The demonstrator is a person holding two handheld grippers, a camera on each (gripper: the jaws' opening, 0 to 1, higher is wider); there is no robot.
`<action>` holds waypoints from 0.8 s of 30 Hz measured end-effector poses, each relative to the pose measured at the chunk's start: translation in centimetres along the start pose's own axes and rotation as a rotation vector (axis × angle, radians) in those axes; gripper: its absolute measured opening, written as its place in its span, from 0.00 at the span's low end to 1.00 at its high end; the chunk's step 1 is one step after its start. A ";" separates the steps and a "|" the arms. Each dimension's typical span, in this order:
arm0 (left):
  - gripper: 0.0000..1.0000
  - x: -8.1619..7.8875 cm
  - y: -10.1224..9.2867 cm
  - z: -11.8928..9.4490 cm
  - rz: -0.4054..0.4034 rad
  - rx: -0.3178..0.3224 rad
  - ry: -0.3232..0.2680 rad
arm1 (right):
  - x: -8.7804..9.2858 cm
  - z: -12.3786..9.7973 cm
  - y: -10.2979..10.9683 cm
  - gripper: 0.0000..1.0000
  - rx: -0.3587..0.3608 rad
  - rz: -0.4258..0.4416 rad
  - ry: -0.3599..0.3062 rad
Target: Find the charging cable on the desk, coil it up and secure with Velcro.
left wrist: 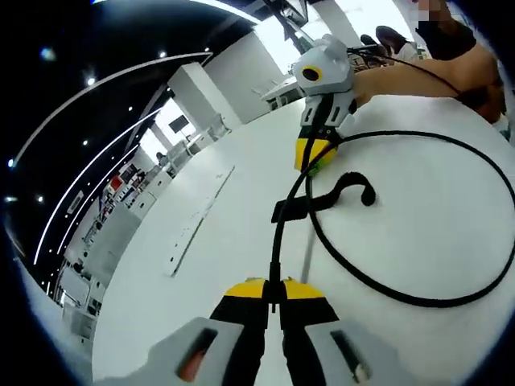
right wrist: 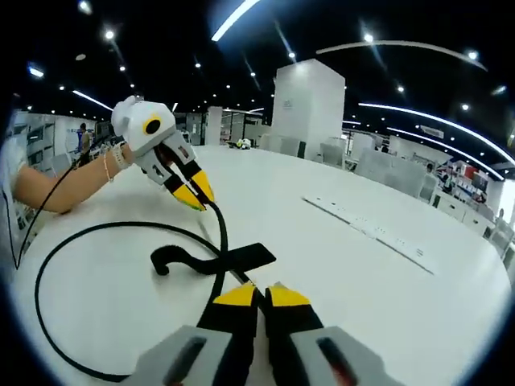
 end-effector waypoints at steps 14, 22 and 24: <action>0.06 1.5 0.4 -3.0 -0.122 -0.007 0.223 | -0.1 -0.8 0.6 0.06 -0.002 0.004 0.014; 0.06 1.6 -0.1 -3.7 -0.143 0.021 0.283 | 0.0 -0.8 0.6 0.06 0.007 0.024 0.005; 0.06 1.7 -0.1 -3.8 -0.146 0.020 0.295 | 0.0 -0.8 0.6 0.06 0.008 0.021 0.005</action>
Point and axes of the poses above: the point that each gripper's makers call its tool centre point, and the gripper's own axes: z roughly forward along the fingers, y roughly to its left, x roughly out of its underside, the point moved 10 cm from there along -z, roughly backward along the fingers, and after that the axes turned 12 degrees about -z, right-handed, at the moved point
